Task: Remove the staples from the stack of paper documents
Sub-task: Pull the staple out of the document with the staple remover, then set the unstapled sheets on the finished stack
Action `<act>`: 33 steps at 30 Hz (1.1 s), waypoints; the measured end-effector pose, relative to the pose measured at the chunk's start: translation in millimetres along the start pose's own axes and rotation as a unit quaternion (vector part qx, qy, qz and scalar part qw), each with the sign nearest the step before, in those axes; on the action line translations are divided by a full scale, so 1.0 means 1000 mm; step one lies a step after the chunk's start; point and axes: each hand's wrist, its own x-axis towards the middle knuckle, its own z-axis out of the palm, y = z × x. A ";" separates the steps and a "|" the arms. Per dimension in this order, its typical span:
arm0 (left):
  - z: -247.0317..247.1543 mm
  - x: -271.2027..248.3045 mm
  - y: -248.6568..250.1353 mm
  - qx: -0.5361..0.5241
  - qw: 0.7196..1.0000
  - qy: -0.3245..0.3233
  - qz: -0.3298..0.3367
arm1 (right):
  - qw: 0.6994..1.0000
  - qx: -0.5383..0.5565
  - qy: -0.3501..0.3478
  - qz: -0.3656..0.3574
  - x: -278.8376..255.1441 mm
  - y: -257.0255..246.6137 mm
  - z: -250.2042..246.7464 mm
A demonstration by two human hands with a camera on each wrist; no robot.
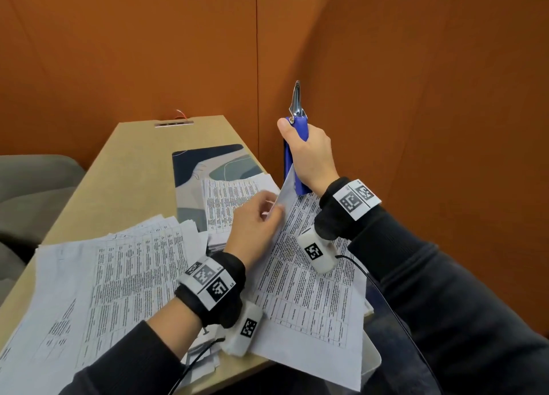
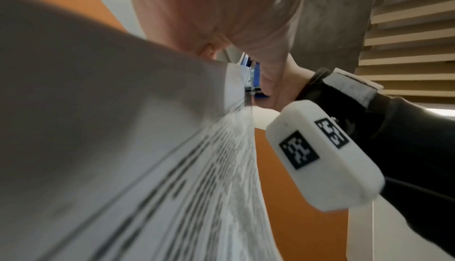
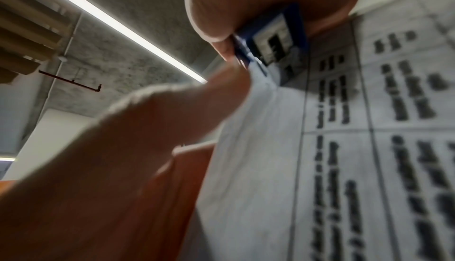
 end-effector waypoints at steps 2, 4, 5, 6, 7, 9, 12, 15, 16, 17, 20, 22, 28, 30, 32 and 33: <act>-0.003 0.005 -0.001 0.015 0.999 -0.036 -0.008 | 1.000 -0.008 -0.003 -0.007 -0.002 0.002 0.002; -0.001 0.010 0.003 0.029 0.999 -0.038 0.015 | 1.000 -0.006 -0.011 -0.012 -0.005 0.003 0.006; 0.001 0.011 0.006 0.028 0.999 -0.027 0.030 | 1.000 -0.005 -0.016 -0.015 -0.007 0.003 0.009; 0.002 0.013 0.008 0.027 0.999 -0.010 0.040 | 1.000 -0.006 -0.019 -0.018 -0.008 0.004 0.011; 0.003 0.014 0.009 0.020 0.999 0.004 0.048 | 1.000 -0.008 -0.021 -0.021 -0.009 0.004 0.013; 0.005 0.012 0.007 0.002 0.998 0.013 0.054 | 1.000 -0.003 -0.025 -0.017 -0.010 0.005 0.015; 0.004 0.010 0.003 -0.029 0.998 0.011 0.047 | 0.998 0.015 -0.065 0.011 -0.015 0.012 0.014; 0.003 0.013 -0.003 -0.053 0.998 0.017 0.037 | 0.994 -0.010 -0.102 0.033 -0.026 0.022 0.014; 0.003 0.014 -0.004 -0.050 0.998 0.021 0.038 | 0.995 -0.020 -0.095 0.034 -0.028 0.024 0.015; 0.004 0.015 -0.005 -0.048 0.998 0.023 0.041 | 0.996 -0.023 -0.085 0.034 -0.028 0.026 0.016; 0.006 0.013 -0.005 -0.055 0.997 0.035 0.041 | 0.996 0.002 -0.084 0.040 -0.026 0.024 0.019; 0.007 0.012 -0.008 -0.056 0.997 0.040 0.040 | 0.995 0.014 -0.092 0.040 -0.025 0.023 0.020; -0.004 0.018 -0.020 -0.017 0.998 -0.062 -0.006 | 0.997 0.009 -0.067 0.027 -0.024 0.035 0.030; -0.010 0.020 -0.031 0.022 0.979 -0.183 -0.092 | 0.998 -0.004 -0.056 0.039 -0.018 0.041 0.030; -0.018 0.025 -0.044 0.073 0.972 -0.186 -0.122 | 0.997 0.021 -0.013 0.068 -0.010 0.046 0.028; -0.024 0.030 -0.047 0.077 0.978 -0.155 -0.120 | 0.995 0.046 0.023 0.080 -0.006 0.049 0.027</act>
